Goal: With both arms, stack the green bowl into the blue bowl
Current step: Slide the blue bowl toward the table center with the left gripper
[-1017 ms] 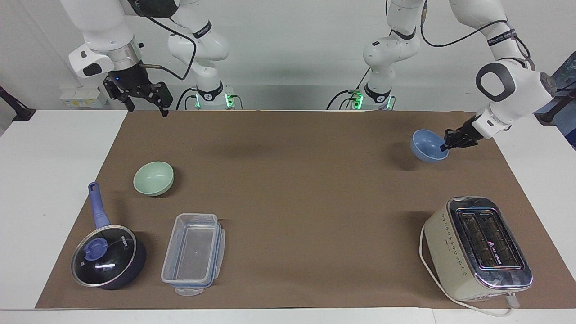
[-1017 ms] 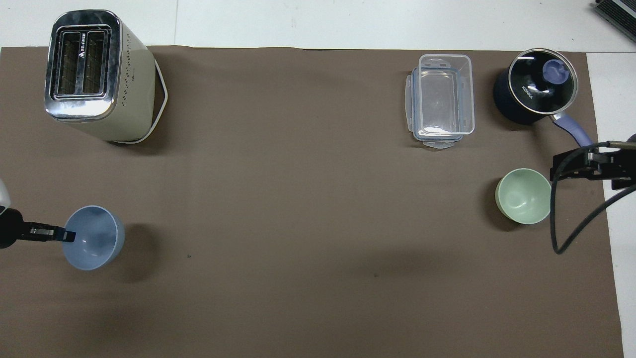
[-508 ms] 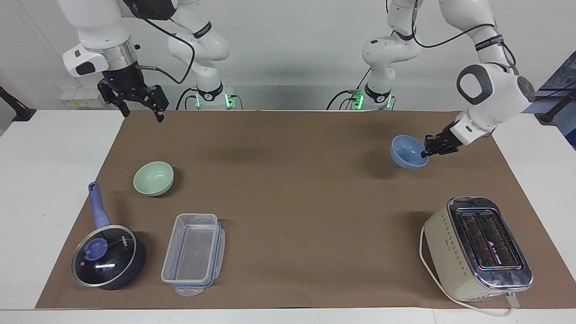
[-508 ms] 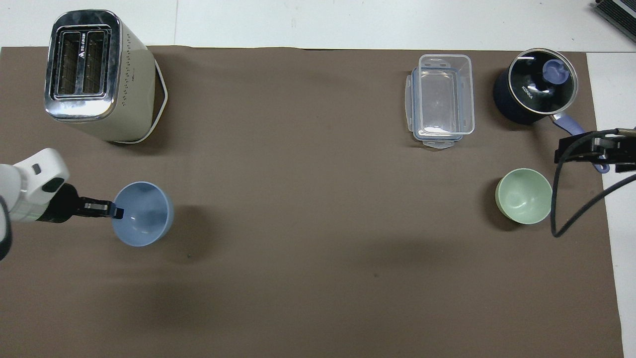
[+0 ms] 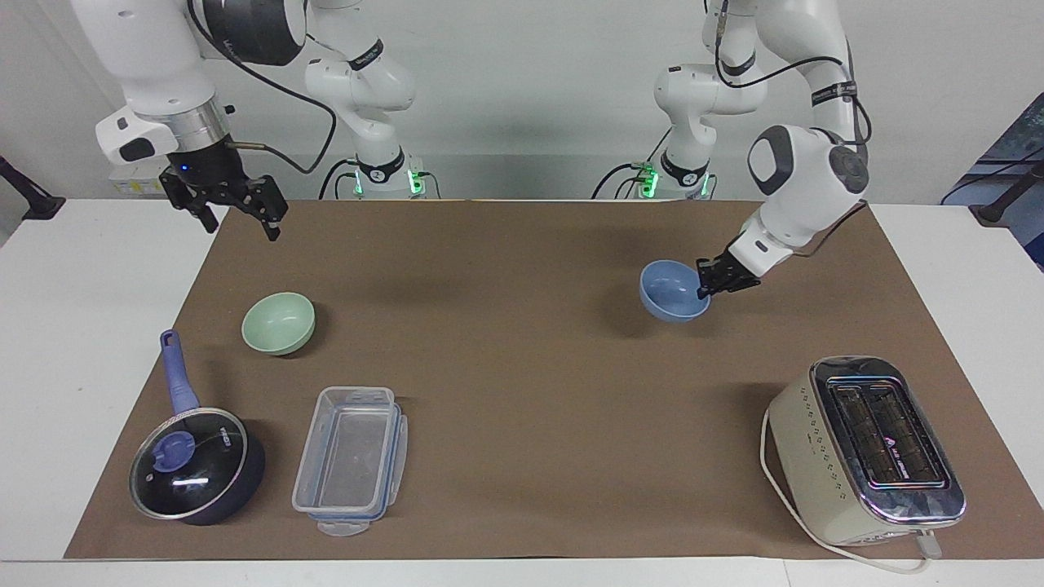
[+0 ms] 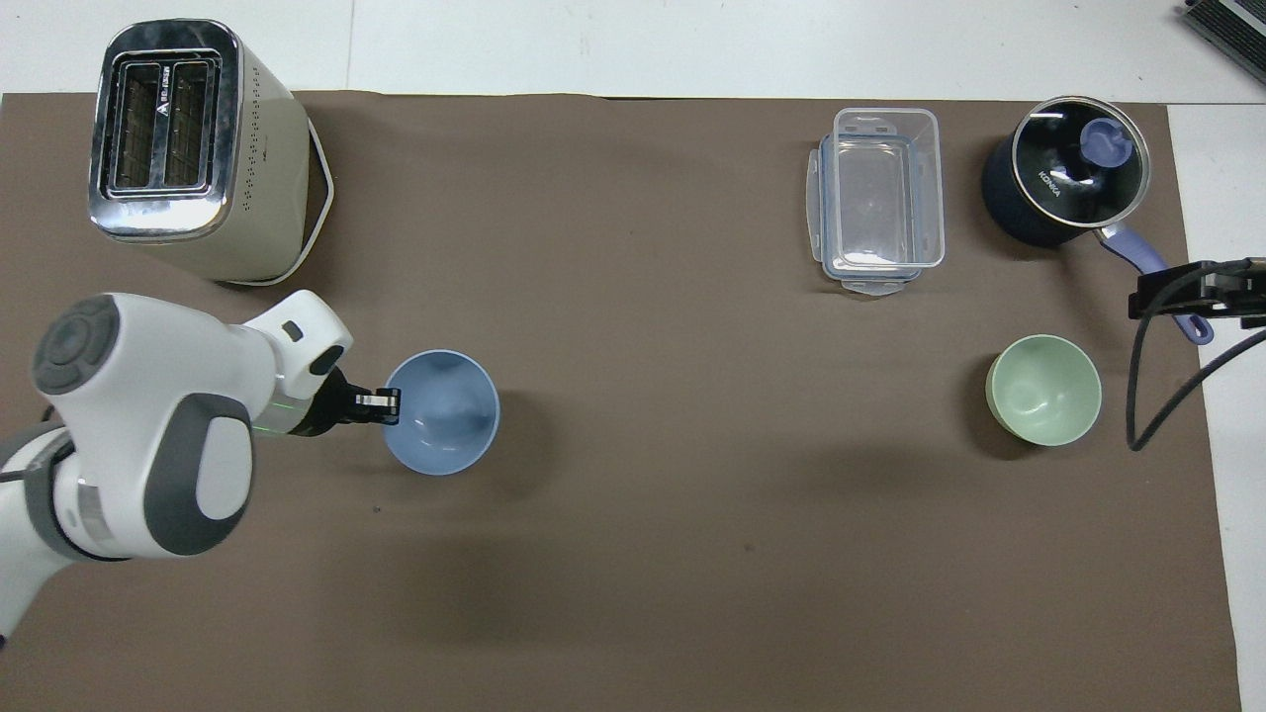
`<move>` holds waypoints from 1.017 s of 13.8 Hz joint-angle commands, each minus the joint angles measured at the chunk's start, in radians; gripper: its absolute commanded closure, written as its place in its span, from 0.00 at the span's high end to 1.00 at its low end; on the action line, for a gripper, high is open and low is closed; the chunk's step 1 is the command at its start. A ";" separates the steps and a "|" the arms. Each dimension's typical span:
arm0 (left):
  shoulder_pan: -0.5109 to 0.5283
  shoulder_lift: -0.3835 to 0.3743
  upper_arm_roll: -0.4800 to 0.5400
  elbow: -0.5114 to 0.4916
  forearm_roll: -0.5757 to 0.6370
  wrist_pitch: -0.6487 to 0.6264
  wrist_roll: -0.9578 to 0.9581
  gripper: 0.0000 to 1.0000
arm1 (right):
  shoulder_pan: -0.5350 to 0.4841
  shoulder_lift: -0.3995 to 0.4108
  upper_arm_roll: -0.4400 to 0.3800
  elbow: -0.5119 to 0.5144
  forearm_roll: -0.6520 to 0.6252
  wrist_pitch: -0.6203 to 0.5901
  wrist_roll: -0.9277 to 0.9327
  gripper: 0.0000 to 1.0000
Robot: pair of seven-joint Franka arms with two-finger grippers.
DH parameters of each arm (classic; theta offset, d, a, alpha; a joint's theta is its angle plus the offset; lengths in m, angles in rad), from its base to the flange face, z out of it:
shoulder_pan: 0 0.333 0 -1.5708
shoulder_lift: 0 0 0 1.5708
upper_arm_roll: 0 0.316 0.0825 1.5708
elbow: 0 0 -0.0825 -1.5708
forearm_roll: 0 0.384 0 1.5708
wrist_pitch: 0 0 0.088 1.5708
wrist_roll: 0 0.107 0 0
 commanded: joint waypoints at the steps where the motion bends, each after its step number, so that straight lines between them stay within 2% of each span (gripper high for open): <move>1: -0.143 0.044 0.021 -0.016 -0.017 0.109 -0.149 0.00 | -0.057 0.017 0.007 -0.069 0.025 0.056 -0.075 1.00; 2: -0.176 0.050 0.021 -0.018 -0.017 0.122 -0.183 0.00 | -0.076 0.036 0.007 -0.092 0.027 0.075 -0.093 1.00; 3: -0.184 0.050 0.022 -0.013 -0.017 0.120 -0.186 0.30 | -0.090 0.042 0.007 -0.140 0.027 0.125 -0.107 1.00; 4: -0.177 0.055 0.022 -0.002 -0.015 0.122 -0.183 0.99 | -0.108 0.044 0.007 -0.189 0.027 0.185 -0.119 1.00; 6: -0.158 0.076 0.028 0.062 -0.012 0.098 -0.182 1.00 | -0.116 0.044 0.007 -0.250 0.025 0.281 -0.123 1.00; 8: -0.091 0.077 0.030 0.111 0.002 0.050 -0.169 1.00 | -0.107 0.053 0.007 -0.258 0.025 0.293 -0.109 1.00; 10: -0.024 0.080 0.030 0.192 0.047 -0.049 -0.153 1.00 | -0.108 0.103 0.007 -0.261 0.025 0.314 -0.107 1.00; 12: 0.045 0.080 0.030 0.272 0.119 -0.169 -0.120 1.00 | -0.117 0.120 0.007 -0.318 0.025 0.377 -0.113 1.00; 14: 0.127 0.070 0.031 0.324 0.140 -0.276 0.000 1.00 | -0.119 0.134 0.007 -0.385 0.025 0.453 -0.118 1.00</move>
